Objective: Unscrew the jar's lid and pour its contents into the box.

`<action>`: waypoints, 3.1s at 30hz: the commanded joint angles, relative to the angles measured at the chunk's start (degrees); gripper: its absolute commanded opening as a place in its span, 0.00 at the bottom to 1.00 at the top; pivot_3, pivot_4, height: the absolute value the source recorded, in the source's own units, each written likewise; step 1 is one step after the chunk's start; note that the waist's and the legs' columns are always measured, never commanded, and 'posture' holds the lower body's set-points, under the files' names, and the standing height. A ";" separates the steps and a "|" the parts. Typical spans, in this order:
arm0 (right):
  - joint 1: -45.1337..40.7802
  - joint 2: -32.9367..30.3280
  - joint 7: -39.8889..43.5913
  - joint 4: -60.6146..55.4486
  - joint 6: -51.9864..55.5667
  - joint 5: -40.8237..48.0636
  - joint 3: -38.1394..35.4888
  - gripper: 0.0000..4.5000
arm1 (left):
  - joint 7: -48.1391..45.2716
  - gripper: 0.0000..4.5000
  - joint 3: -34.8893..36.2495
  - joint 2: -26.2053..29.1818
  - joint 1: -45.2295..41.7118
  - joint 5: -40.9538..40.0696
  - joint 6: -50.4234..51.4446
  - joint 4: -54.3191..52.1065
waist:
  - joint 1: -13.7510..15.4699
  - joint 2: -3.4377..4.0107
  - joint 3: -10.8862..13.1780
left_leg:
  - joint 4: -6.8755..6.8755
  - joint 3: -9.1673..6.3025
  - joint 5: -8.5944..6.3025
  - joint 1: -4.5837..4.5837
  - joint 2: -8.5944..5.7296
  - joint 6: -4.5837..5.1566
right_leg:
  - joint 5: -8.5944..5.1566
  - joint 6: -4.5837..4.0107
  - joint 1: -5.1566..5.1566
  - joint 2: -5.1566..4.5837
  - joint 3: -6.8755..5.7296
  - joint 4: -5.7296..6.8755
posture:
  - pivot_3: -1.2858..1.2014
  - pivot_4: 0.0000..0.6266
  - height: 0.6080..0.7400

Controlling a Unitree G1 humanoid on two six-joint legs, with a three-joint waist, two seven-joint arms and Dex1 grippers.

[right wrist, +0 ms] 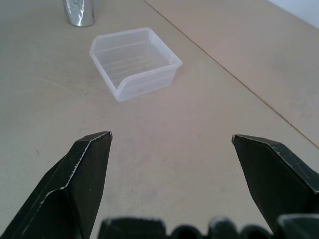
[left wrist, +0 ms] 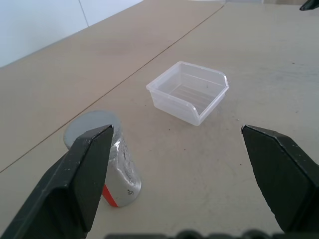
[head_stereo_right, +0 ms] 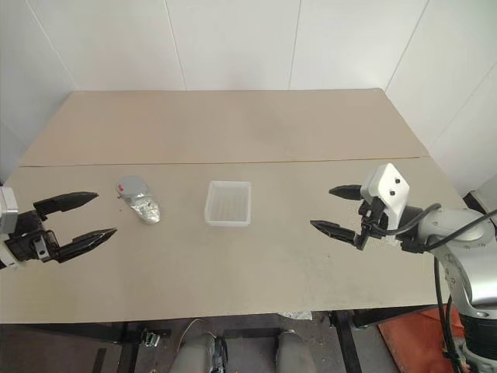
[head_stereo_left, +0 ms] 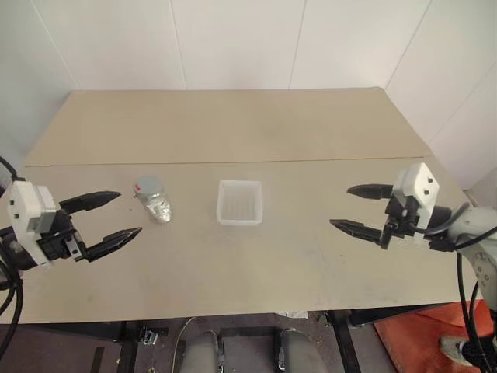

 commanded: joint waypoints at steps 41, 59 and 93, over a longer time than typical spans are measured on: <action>-10.88 4.30 -3.59 -8.30 1.62 2.16 7.46 1.00 | -2.11 0.99 -20.70 -6.87 -30.70 16.85 -19.81 42.95 | 0.84 -0.04 0.00 | 0.05 0.00 0.00 -0.20 -0.03 0.00 | 0.04 0.00 -0.06 0.00 -0.17 0.01 | 0.52 0.24 1.00; -12.49 4.92 -7.05 -9.92 2.05 4.62 5.56 1.00 | 3.62 0.50 -22.27 -15.91 -41.20 19.26 -27.25 55.62 | 0.73 -0.07 -0.01 | 0.13 -0.07 0.01 -0.30 -0.07 0.01 | 0.08 0.08 -0.04 0.00 -0.19 0.01 | 0.52 0.24 1.00; -44.83 33.93 -13.98 14.03 12.40 0.69 22.83 0.80 | -14.70 0.44 -36.73 -17.26 -52.08 11.16 -4.26 26.99 | -0.49 -0.08 0.01 | 0.16 -0.15 0.02 -0.51 -0.06 0.02 | 0.13 0.15 -0.16 0.07 -0.21 0.21 | 0.52 0.24 1.00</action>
